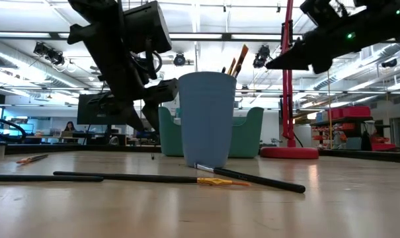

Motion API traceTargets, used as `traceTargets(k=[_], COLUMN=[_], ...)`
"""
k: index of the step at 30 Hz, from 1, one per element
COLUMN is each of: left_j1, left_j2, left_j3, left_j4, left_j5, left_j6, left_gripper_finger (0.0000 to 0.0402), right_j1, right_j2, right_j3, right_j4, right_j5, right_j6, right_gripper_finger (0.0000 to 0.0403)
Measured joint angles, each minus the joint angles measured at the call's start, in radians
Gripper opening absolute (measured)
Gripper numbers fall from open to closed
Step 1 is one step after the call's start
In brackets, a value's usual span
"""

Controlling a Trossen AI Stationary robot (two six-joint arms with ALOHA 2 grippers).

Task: Pick & Place Paint Supplies
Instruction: Put the silver paint brush into the blue cup

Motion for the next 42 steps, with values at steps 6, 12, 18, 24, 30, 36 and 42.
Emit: traceTargets(k=[6,12,18,24,30,36,42], left_j1=[0.003,0.040,0.064,0.080,0.098,0.129,0.137], left_j2=[0.000,0.000,0.040,0.134,0.189,0.212,0.222], left_j3=[0.000,0.000,0.001,-0.001,0.003,0.005,0.006], left_j4=[0.021,0.043,0.066,0.125,0.154,0.157,0.134], left_j5=[-0.057,-0.090,-0.061,-0.009,-0.004,0.015,0.051], left_j6=[-0.018,-0.016,-0.019,0.007,-0.020,0.018,0.123], left_gripper_finger=[0.0170,0.0170,0.0170,0.0170,0.0170,0.0170,0.0146], right_j1=[-0.021,-0.039,-0.040,-0.041,-0.045,-0.047,-0.047], right_j2=[0.000,0.000,0.000,0.000,0.001,0.001,0.001], right_j3=[0.000,0.000,0.000,0.000,-0.001,-0.001,-0.001], right_j4=[-0.055,-0.061,-0.062,-0.074,-0.080,-0.079,-0.081], right_j5=[0.013,0.016,0.016,-0.004,-0.024,-0.024,-0.024], right_j6=[0.019,0.036,0.041,0.048,0.064,0.064,0.064], right_gripper_finger=[0.0067,0.0096,0.0108,0.0110,0.0110,0.0110,0.0110])
